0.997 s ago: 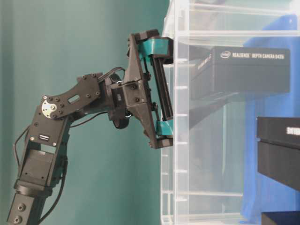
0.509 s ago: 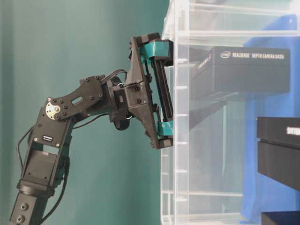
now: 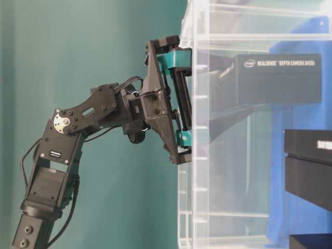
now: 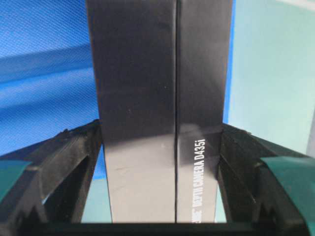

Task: Take the box out of the case with the left arm.
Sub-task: 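Lower the left gripper around the right box and close on it, then lift the right black box up out of the bin with the left gripper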

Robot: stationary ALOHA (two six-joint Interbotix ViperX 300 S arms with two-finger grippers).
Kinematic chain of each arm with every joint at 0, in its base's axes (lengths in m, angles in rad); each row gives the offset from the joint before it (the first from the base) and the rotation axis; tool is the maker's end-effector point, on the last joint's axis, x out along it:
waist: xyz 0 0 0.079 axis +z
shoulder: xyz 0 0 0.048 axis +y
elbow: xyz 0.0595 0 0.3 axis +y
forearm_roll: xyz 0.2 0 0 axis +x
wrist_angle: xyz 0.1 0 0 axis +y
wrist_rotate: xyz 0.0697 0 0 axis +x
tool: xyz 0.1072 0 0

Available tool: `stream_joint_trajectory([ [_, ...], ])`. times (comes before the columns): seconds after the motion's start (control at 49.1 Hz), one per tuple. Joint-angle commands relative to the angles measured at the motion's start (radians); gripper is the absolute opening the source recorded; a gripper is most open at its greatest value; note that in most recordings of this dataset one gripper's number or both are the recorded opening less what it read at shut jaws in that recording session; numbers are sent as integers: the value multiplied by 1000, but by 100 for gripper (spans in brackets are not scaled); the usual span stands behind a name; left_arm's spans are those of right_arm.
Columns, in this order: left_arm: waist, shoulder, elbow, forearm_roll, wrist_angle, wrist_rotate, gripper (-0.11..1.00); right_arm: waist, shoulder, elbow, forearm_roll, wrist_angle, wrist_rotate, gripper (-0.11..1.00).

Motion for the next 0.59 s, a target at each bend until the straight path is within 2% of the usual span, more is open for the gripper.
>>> stream_joint_trajectory([
  [0.0, -5, -21, -14, 0, -6, -2, 64, -2, 3, -28, -2, -5, 2, -1],
  [0.346, -5, -31, -23, -2, -3, 2, 64, -2, 3, -28, -2, -5, 6, -1],
  [0.57, 0, -86, -49, -2, 69, 5, 64, -2, 3, -28, -2, -5, 6, -1],
])
